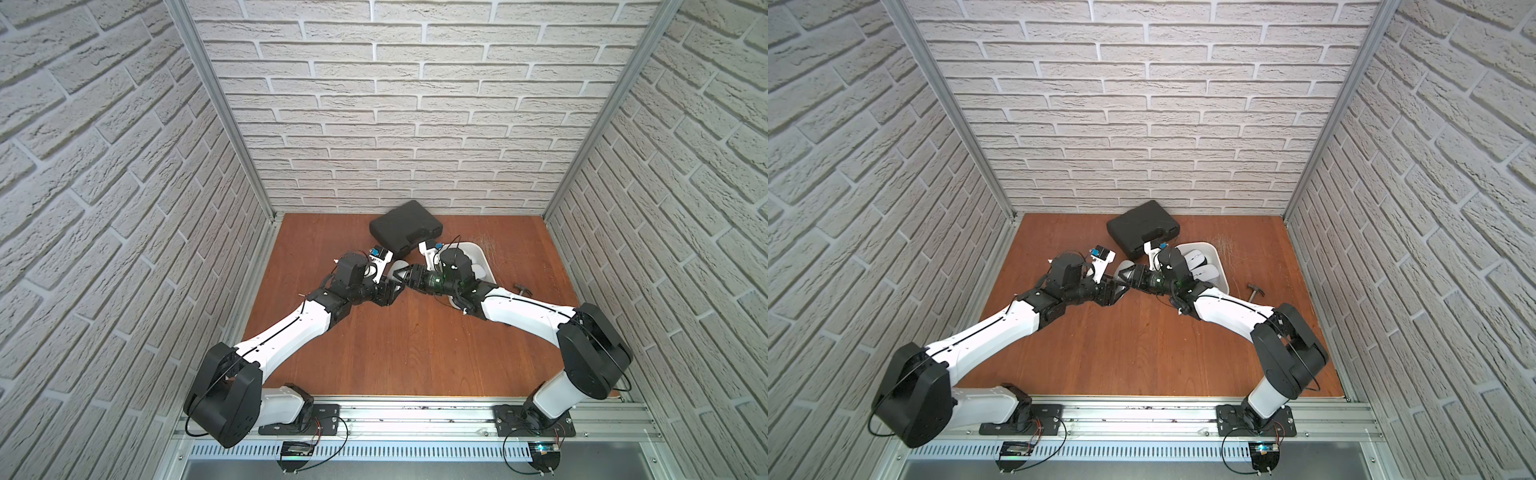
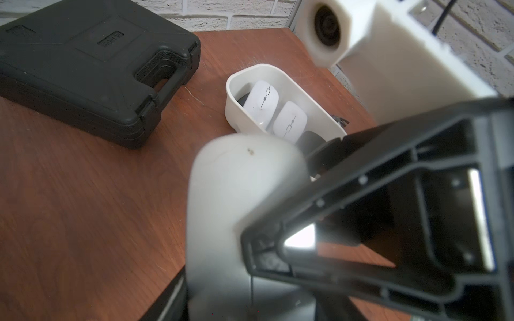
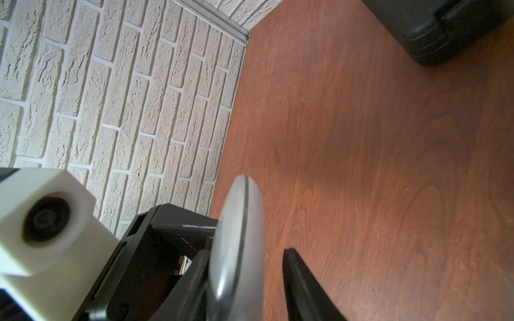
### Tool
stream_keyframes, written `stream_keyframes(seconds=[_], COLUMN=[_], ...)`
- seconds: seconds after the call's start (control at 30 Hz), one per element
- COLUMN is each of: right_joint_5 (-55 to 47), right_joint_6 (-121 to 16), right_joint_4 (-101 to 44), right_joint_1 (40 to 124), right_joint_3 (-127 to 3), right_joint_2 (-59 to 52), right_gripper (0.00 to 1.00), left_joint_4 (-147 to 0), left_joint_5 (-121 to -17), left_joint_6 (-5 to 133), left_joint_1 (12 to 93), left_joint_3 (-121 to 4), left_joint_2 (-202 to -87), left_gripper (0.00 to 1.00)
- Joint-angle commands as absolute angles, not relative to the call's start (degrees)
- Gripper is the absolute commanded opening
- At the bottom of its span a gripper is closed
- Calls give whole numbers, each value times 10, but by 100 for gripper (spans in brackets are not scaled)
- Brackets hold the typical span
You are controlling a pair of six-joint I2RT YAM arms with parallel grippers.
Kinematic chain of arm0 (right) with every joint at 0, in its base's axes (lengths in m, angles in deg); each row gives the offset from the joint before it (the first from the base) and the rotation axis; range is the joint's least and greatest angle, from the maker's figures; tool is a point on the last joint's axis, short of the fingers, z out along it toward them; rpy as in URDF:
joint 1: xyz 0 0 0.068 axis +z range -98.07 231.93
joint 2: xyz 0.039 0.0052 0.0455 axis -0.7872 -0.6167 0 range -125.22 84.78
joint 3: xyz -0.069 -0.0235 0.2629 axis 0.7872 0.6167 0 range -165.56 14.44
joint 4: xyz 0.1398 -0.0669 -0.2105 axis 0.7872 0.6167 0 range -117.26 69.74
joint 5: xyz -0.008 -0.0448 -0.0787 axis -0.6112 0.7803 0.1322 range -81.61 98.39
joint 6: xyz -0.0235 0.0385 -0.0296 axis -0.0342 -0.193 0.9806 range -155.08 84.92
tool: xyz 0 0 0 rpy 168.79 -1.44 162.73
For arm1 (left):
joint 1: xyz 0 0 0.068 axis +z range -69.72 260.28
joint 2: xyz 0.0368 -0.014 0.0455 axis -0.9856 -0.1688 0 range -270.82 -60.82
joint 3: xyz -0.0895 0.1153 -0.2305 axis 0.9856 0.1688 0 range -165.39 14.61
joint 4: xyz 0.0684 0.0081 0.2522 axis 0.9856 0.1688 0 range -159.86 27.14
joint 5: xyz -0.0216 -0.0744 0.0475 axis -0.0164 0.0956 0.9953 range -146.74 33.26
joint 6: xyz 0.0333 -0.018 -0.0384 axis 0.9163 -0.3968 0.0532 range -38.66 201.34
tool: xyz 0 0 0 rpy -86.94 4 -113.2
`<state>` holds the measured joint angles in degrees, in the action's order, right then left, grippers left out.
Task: Put the mouse in the storage box
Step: Pick up the mouse from the center of the board.
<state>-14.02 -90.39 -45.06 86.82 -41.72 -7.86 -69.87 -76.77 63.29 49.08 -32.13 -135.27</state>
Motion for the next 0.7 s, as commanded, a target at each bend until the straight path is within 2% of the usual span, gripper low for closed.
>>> stream_keyframes(seconds=[0.0, 0.33, 0.37, 0.53, 0.6, 0.67], right_joint_5=[-150, -152, -152, -148, -143, -140], right_joint_6=[-908, -907, -905, -900, -896, -891], right_joint_4=[-482, -484, -483, -480, -478, -476], right_joint_1=[878, 882, 882, 882, 882, 882], right_joint_3=[-433, -437, -438, -441, -440, -440], right_joint_2=[-85, -91, -91, -91, -89, -88], right_gripper=[43, 22, 20, 15, 14, 14], left_joint_4=[-729, -728, -728, -725, -724, -722], left_joint_5=[-780, -781, -780, -766, -757, -751], left_joint_6=[636, 636, 636, 632, 630, 628], left_joint_1=[493, 493, 493, 493, 493, 493], left_joint_3=[-313, -316, -316, -312, -308, -305], left_joint_2=[-1336, -1339, -1338, -1330, -1323, -1315], left_gripper=[48, 49, 52, 89, 97, 98])
